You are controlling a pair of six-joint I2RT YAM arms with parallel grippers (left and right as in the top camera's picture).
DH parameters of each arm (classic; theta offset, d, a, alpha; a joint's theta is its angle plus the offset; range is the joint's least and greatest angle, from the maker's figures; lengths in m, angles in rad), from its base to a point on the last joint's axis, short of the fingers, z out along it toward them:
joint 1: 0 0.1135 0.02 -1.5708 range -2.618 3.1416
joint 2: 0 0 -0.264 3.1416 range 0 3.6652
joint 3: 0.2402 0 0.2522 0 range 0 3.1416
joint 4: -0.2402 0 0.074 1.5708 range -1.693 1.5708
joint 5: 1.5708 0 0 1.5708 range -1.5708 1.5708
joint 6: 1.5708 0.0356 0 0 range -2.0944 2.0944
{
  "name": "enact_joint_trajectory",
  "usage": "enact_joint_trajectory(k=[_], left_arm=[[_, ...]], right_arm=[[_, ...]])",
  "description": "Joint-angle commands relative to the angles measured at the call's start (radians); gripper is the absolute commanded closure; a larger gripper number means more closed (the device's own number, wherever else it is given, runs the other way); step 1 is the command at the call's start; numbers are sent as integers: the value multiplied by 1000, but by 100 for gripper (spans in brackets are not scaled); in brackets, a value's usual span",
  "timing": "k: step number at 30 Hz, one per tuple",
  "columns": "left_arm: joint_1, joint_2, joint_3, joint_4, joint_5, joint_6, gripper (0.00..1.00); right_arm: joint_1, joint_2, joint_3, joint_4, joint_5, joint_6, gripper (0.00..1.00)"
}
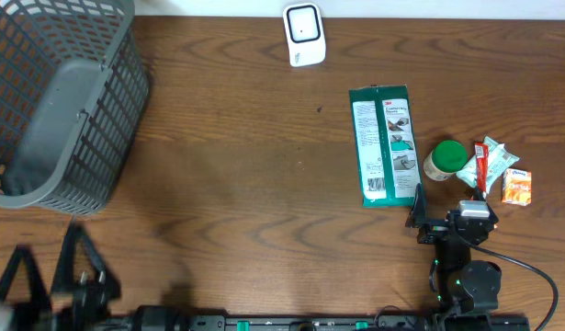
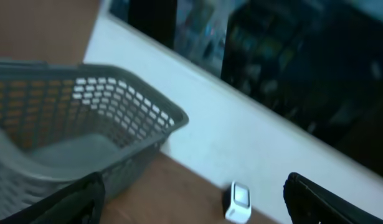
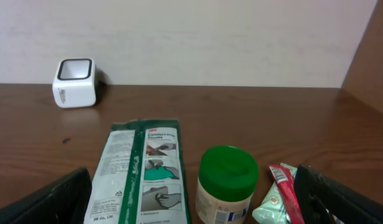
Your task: Scan the item barcode
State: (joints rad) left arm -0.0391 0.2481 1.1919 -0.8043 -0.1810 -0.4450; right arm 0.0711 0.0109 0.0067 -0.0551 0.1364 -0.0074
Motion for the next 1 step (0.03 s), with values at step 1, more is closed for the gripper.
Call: enact_joint_trajectory(k=[1], left_arm=[[5, -99, -72, 2, -51, 5, 8]], right_arm=[[-13, -5, -2, -2, 16, 14, 1]])
